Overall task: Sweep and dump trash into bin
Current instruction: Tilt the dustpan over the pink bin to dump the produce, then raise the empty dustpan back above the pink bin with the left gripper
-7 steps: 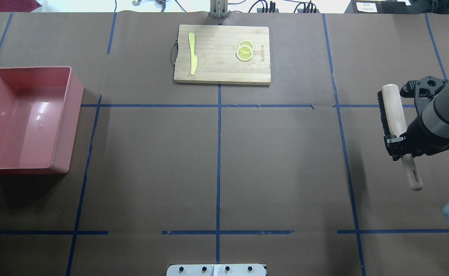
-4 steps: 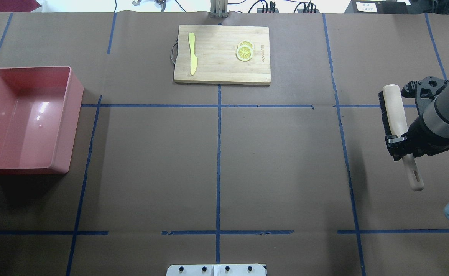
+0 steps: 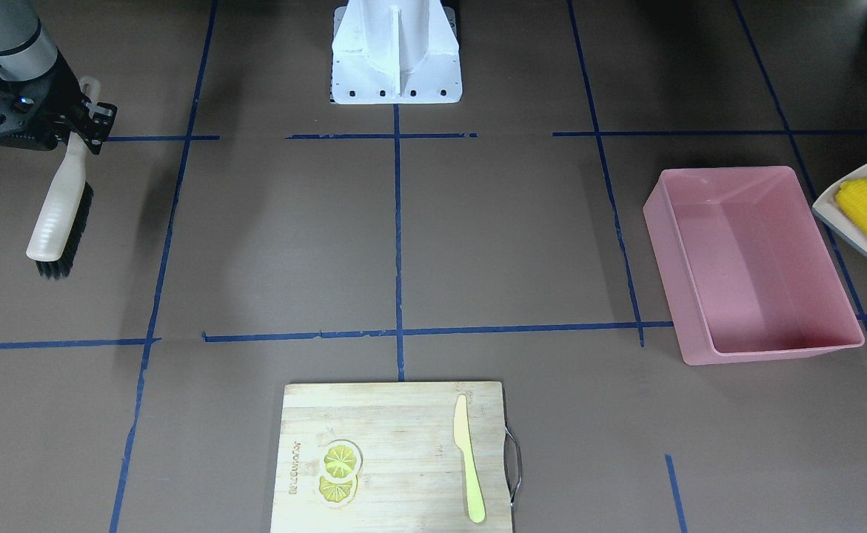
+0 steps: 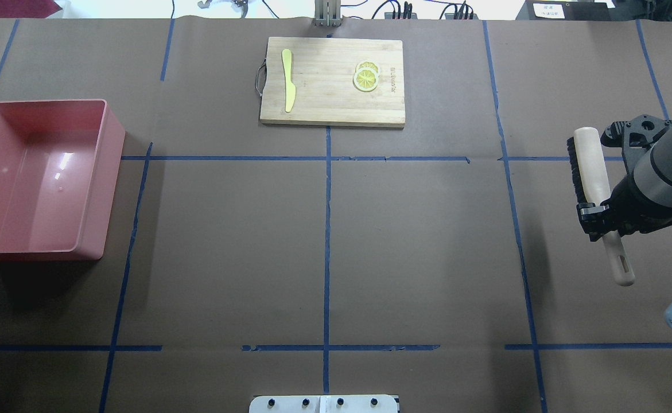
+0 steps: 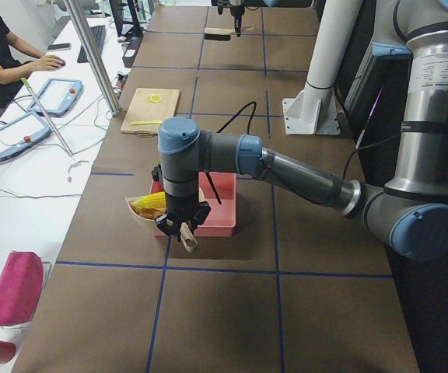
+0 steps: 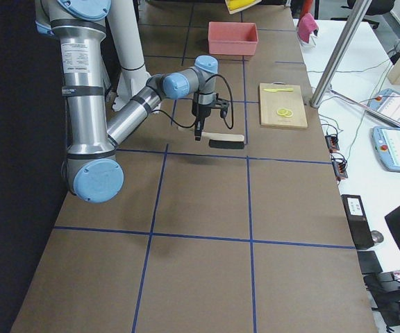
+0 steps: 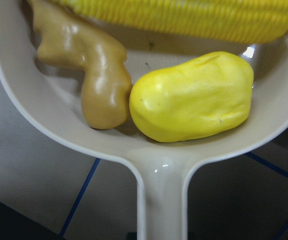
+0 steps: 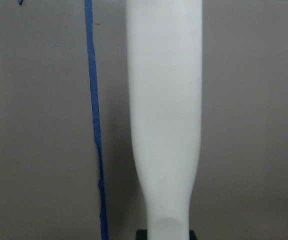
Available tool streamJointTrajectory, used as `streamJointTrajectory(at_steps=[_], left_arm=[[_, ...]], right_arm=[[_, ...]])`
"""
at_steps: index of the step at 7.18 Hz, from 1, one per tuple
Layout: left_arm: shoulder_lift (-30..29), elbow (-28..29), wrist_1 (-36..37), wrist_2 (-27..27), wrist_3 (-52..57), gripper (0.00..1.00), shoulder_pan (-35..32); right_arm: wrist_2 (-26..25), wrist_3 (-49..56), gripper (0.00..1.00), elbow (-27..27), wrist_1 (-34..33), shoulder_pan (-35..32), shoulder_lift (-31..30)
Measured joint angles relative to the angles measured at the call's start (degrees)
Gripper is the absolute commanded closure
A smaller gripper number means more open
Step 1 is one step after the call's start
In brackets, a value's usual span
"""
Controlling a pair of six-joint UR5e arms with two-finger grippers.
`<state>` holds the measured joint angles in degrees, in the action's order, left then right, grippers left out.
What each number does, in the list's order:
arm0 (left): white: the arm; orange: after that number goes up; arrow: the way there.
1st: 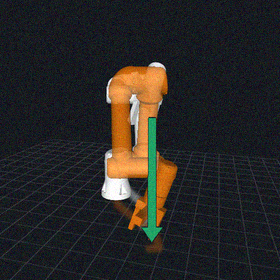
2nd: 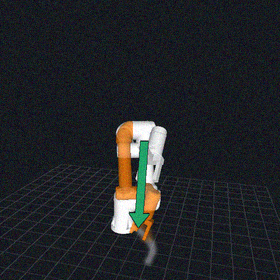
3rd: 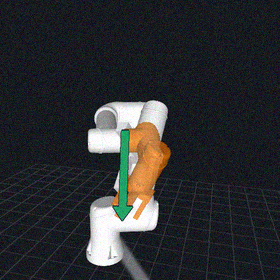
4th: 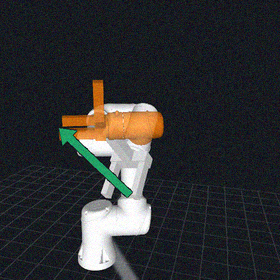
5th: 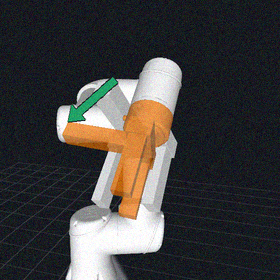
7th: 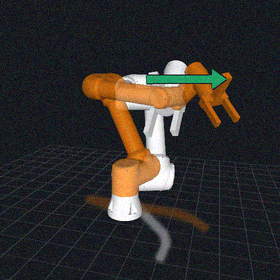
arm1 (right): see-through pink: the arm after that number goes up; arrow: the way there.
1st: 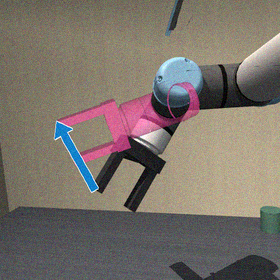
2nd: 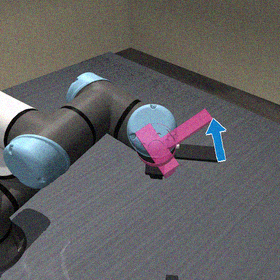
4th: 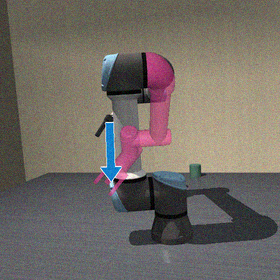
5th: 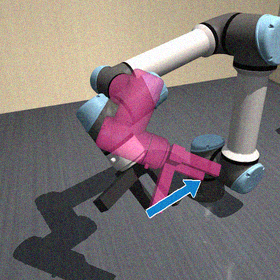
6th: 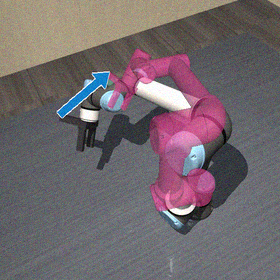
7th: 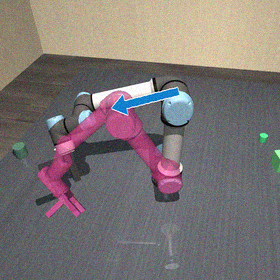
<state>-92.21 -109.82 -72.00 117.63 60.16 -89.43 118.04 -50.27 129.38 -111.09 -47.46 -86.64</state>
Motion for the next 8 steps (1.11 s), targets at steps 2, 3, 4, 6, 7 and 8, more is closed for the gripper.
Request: streamJointTrajectory(at_steps=[2, 3, 4, 6, 7, 8], left_arm=[[0.74, -1.76, 0.12, -5.91, -1.82, 1.0, 3.78], [0.9, -2.55, 0.58, -9.1, -2.23, 1.0, 5.18], [0.93, -3.8, 1.97, -12.24, -2.33, 1.0, 6.41], [0.76, -8.49, 7.69, -18.15, -2.33, 1.0, 9.33], [0.69, -10.3, 9.68, -21.19, -2.33, 1.0, 10.73], [0.66, -11.24, 10.6, -23.64, -2.33, 1.0, 11.82]], right_arm=[[0.0, 0.0, 1.0, 0.07, 0.21, 0.0, -0.55], [0.04, 0.04, 1.0, 0.09, 0.51, -0.03, -0.91], [0.43, 0.16, 1.0, 0.09, 1.25, -0.13, -1.71], [2.48, 0.48, 1.0, -0.31, 9.29, -0.84, -7.27], [3.71, 0.51, 1.0, -0.85, 13.38, -1.23, -9.6], [4.65, 0.52, 1.0, -1.33, 15.34, -1.54, -10.65]])
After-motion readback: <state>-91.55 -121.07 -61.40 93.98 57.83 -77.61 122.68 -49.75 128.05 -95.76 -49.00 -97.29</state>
